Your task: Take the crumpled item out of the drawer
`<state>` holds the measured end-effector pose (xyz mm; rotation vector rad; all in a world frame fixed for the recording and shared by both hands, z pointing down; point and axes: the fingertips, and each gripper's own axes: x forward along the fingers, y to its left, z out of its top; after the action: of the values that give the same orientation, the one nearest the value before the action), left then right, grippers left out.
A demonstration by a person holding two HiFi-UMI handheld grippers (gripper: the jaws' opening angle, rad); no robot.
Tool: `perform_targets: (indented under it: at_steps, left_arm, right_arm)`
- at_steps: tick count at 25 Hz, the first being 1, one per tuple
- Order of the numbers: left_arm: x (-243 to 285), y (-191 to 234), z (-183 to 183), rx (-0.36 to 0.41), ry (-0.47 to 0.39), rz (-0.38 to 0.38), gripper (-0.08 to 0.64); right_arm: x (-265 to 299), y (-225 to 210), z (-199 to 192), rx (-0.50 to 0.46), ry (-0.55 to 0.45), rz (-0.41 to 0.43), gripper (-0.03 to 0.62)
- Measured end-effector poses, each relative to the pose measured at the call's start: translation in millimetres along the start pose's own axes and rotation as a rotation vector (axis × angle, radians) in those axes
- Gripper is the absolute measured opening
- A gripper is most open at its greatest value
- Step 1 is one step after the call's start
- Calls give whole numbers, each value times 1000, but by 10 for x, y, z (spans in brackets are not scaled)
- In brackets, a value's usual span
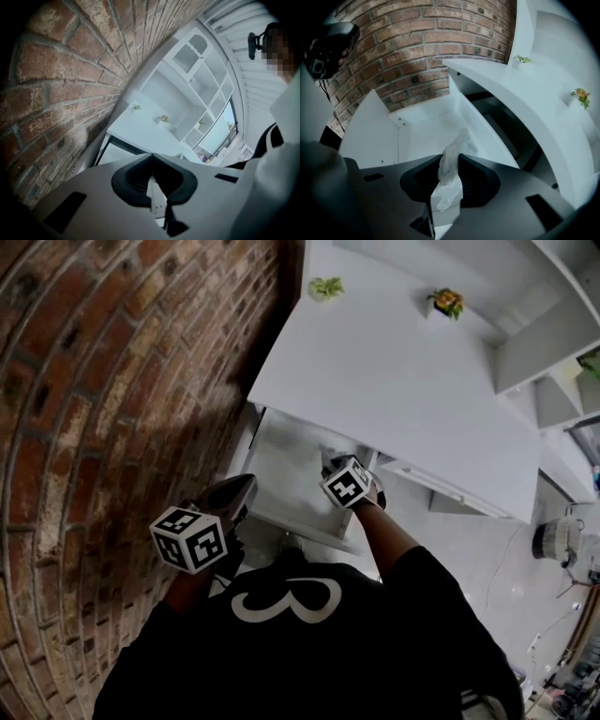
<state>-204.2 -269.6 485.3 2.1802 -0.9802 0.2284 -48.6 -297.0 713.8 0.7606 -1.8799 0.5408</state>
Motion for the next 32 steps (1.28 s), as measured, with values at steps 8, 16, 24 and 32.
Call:
perform_targets:
  at_steps: [8,16,24,32]
  left_arm:
    - [-143,-235,233,36,-58,-12,3]
    - [-330,-658,474,88,-116,-43,3]
    - [-434,-1102,573,132,-150,-94,3]
    - [-570,-1494,652,173,-187,-136,3]
  right_arm:
    - [-805,258,213,44,-185,98,107]
    - [-1771,424,579,117,-426,202,107]
    - [-2716,587,849,143,-663,312,107]
    - [-3497,698,946,100,-842,350,107]
